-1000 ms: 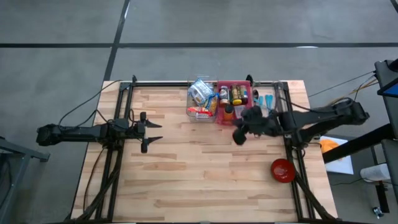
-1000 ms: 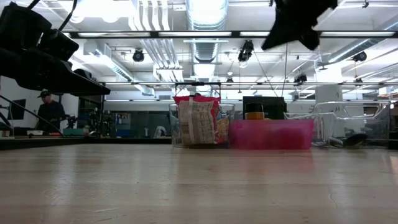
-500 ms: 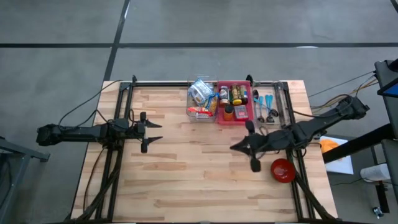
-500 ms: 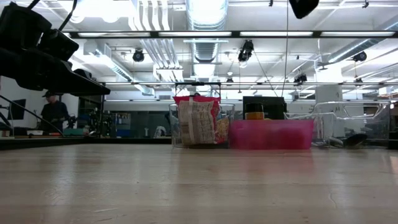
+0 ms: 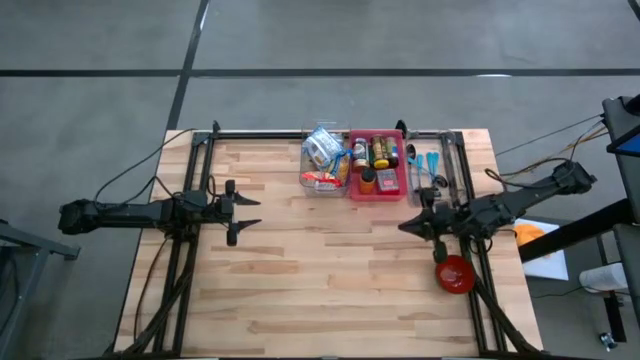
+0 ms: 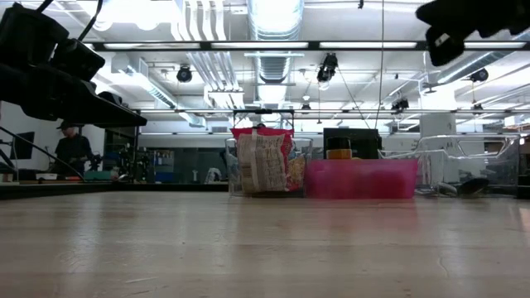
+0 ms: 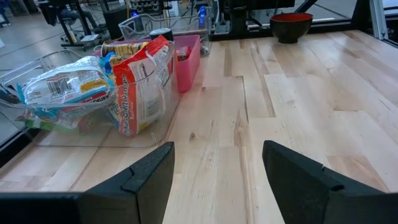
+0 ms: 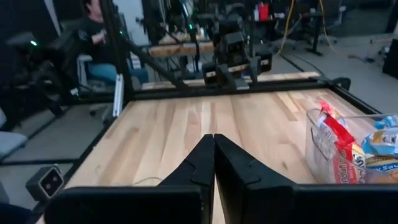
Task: Pick & Place Food Item
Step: Return to Home Position
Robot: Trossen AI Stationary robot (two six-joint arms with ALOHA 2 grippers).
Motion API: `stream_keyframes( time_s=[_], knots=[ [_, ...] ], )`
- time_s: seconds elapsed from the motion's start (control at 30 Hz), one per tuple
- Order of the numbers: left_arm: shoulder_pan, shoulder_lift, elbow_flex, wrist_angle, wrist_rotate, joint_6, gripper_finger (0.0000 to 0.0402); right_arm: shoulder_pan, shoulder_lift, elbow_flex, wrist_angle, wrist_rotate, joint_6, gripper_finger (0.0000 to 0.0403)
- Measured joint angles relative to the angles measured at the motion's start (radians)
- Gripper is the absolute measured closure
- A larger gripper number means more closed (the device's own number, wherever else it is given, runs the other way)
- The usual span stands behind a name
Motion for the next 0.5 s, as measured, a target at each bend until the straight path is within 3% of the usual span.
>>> stream_keyframes(
  time_s=[0.5],
  knots=[
    [0.0, 0.0, 0.0, 0.0, 0.0, -0.002, 0.0158, 0.0, -0.437, -0.261, 0.017, -0.065, -0.1, 0.0395]
  ],
)
